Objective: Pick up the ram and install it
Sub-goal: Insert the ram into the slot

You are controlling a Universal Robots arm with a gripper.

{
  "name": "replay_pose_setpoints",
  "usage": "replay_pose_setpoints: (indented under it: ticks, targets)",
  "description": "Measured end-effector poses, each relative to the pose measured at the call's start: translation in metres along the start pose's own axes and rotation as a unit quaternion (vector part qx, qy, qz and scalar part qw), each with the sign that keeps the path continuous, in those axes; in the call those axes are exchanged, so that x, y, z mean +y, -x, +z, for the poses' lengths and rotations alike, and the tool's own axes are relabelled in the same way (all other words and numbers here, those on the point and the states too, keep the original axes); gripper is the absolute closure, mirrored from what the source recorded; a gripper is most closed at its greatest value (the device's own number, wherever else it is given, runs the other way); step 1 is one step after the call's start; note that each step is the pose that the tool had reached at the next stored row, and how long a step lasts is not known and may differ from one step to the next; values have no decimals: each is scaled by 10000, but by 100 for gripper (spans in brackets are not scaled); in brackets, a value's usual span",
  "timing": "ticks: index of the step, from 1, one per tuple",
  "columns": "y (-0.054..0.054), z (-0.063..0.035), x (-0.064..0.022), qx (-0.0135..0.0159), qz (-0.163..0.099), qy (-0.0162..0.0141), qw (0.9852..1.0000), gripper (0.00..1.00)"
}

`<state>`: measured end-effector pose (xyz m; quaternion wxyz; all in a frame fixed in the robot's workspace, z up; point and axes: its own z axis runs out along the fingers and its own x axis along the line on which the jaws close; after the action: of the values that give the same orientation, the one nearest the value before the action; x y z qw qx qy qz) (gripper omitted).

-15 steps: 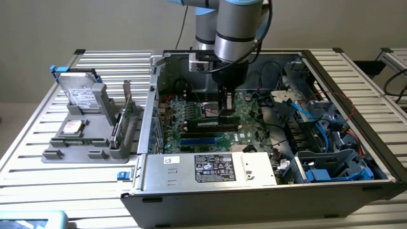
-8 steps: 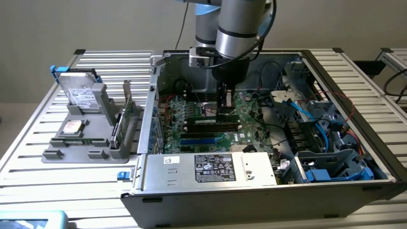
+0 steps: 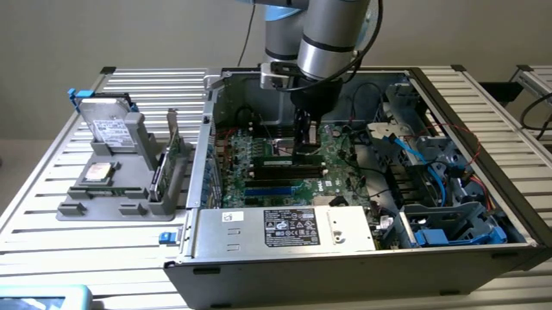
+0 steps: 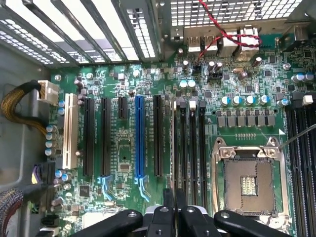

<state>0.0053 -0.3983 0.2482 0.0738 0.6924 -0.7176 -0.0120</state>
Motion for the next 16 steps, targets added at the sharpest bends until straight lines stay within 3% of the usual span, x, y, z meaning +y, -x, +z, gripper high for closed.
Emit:
replay_pose_setpoints:
  ticks: [3,6,9,10,13,16]
  targets:
    - [-9,-3,-37,-22,-20,3,10000,88]
    - [-12,1,-45,-22,-23,37,10000,88]
    - [-13,9,-50,-26,-36,167,9999,88]
    - [-13,11,-51,-37,-40,188,9998,88]
    - [-12,17,-52,-65,-49,202,9998,88]
    - [-13,18,-53,-70,-71,200,9997,88]
